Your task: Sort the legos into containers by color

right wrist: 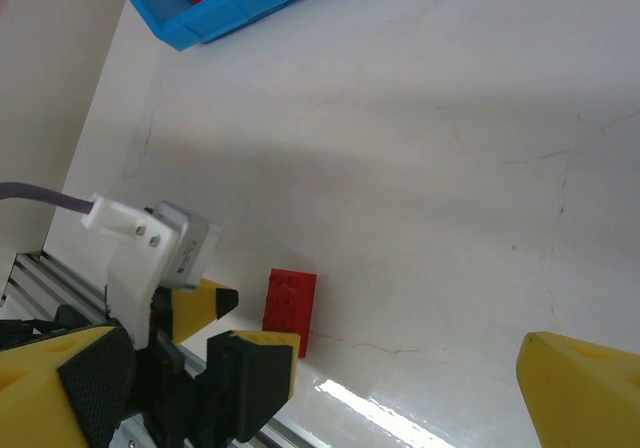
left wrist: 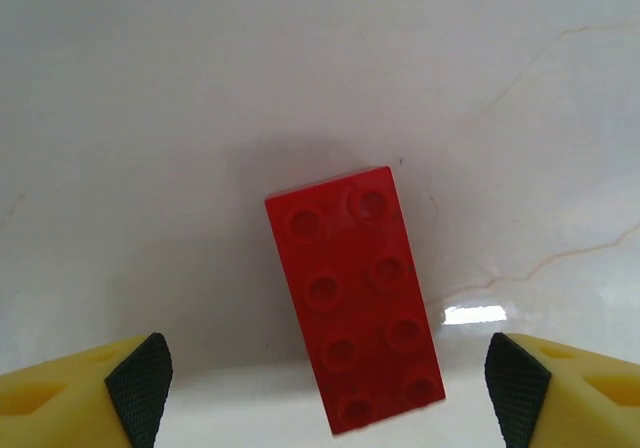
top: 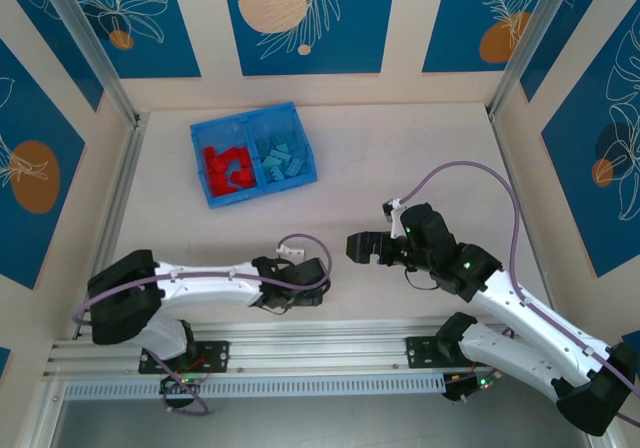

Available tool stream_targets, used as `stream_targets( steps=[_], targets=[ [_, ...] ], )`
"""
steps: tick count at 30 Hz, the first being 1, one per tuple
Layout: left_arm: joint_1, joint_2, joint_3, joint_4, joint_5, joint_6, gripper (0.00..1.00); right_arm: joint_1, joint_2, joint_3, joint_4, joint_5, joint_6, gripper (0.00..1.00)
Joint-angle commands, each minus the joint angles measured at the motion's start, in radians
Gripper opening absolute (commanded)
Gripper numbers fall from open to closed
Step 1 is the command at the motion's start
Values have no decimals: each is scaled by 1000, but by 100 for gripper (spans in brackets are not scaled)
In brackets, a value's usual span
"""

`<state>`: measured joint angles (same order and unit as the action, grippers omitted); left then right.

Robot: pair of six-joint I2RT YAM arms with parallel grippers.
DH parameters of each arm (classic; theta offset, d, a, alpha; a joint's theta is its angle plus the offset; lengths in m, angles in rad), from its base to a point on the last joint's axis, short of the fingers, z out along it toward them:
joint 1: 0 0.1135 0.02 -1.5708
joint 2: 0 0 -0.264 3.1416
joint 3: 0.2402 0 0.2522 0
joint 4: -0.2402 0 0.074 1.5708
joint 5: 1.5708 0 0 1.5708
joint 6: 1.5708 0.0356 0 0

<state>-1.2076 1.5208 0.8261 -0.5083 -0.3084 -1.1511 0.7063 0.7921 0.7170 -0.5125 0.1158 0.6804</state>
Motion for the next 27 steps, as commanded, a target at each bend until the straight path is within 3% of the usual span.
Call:
stream_targets(
  steps=[1,11,20,27],
  targets=[
    [-6,56,54,42,-15,-6,80,-5,-30,-2,-22,2,-9,99],
    [0,60,3,-13,-73,-28,48,-8,-36,-1,-30,-2,-11,99],
    [32,63,-27,-11,-21,54,44,-8,-43,2,-50,-13,2,99],
    [80,-56,-50,-37,-50,95,32,-8,-60,-3,-56,-37,1,100]
  ],
)
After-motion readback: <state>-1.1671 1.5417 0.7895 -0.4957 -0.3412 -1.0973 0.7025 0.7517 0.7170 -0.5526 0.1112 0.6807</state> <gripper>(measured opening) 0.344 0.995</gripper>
